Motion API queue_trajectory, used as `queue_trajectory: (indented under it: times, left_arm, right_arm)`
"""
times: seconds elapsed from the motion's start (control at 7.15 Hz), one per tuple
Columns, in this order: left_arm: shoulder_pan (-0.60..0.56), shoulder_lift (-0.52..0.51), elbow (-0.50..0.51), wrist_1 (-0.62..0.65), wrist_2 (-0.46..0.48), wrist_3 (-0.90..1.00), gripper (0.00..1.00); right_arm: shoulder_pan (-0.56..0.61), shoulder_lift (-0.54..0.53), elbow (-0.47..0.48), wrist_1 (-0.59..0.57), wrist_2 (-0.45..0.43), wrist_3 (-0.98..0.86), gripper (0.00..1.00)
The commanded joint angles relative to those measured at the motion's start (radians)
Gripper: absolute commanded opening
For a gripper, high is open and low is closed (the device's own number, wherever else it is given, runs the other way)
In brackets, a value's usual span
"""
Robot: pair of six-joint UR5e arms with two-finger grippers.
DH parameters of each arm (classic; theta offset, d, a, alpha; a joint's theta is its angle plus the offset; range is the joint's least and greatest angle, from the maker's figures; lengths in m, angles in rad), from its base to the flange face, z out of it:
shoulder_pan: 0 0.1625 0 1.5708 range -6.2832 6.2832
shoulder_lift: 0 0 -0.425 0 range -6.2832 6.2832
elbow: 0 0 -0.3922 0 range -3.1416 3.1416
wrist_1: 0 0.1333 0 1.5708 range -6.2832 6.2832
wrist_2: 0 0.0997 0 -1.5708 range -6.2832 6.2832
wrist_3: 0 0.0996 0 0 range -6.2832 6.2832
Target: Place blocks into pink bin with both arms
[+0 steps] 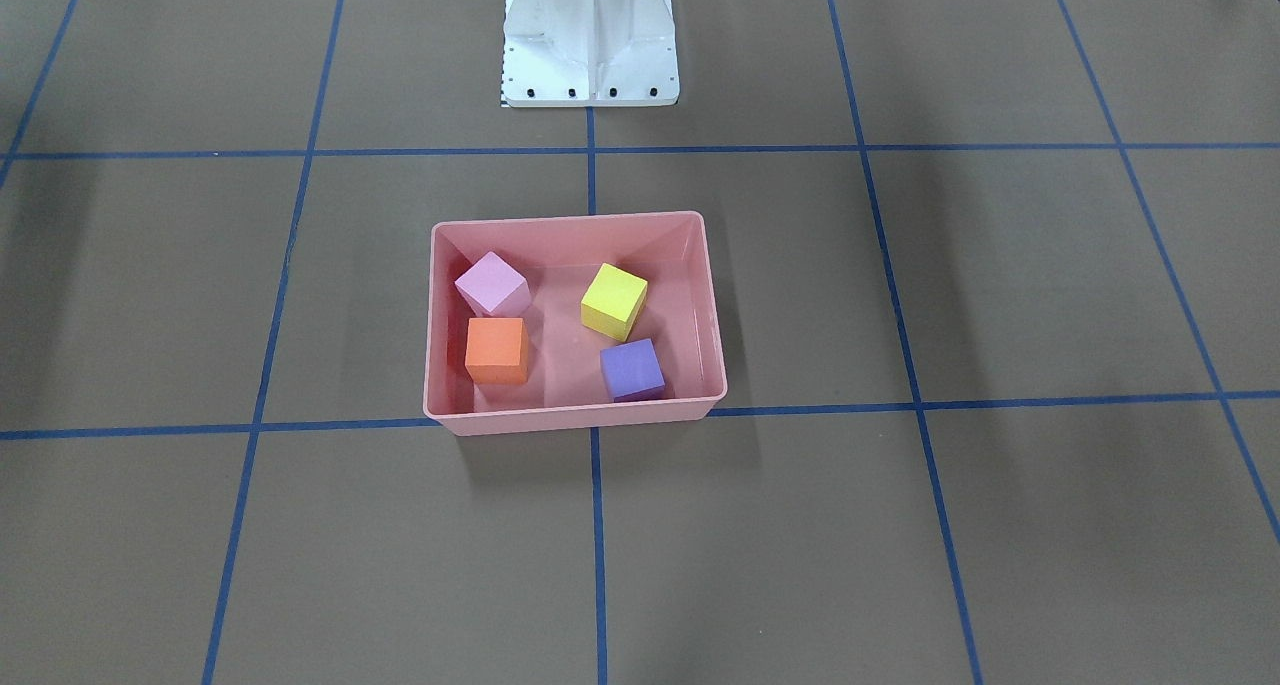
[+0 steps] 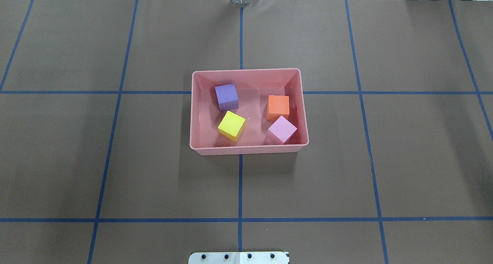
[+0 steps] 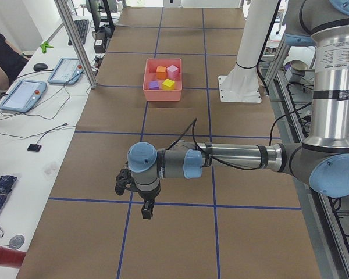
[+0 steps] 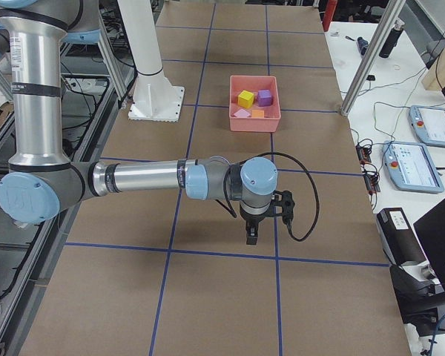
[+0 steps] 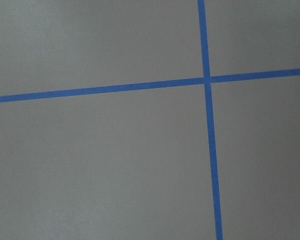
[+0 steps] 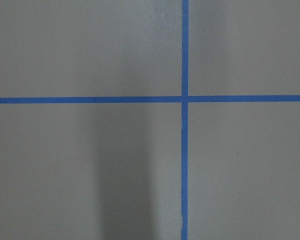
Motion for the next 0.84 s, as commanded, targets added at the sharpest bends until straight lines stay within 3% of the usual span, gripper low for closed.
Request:
queue_trajectory:
  times: [0.0, 0.7]
  left_arm:
    - [0.0, -0.001, 0.0, 0.0, 0.0, 0.001, 1.0]
    - [0.0, -0.002, -0.001, 0.0, -0.002, 0.001, 1.0]
  right_arm:
    - [0.0, 0.001, 0.0, 0.0, 0.0, 0.001, 1.0]
    - [0.0, 0.004, -0.008, 0.0, 0.0, 0.007, 1.0]
